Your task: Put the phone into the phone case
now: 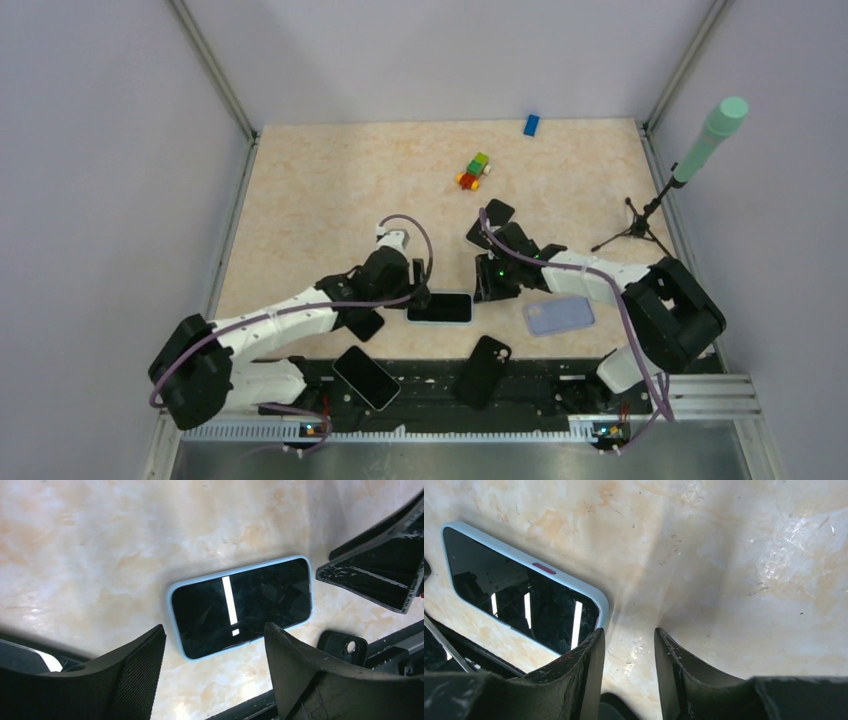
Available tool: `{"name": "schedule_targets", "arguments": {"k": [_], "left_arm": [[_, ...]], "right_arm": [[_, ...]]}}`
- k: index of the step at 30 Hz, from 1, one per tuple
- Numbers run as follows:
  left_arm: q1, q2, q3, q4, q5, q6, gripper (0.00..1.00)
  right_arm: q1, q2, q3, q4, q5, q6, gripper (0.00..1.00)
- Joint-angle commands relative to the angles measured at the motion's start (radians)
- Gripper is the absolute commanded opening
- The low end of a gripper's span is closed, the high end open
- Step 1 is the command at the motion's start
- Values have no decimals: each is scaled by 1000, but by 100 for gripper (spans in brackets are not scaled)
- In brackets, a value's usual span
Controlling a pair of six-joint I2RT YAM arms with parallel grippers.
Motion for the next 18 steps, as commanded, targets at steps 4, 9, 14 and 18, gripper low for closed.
{"name": "schedule_targets", "arguments": {"k": [4, 9, 14, 18], "left_arm": [[194, -164, -169, 58, 196, -16, 75], [339, -143, -282, 215, 451, -66, 73], [359, -27, -291, 309, 543, -86, 70], [360, 81, -263, 359, 615, -94, 64]], "right_arm": [[-33, -16, -67, 36, -99, 51, 41], [-75, -14, -136, 183, -275, 130, 42], [-91, 23, -199, 349, -418, 218, 43], [-91, 56, -229, 431, -457, 263, 43]]}}
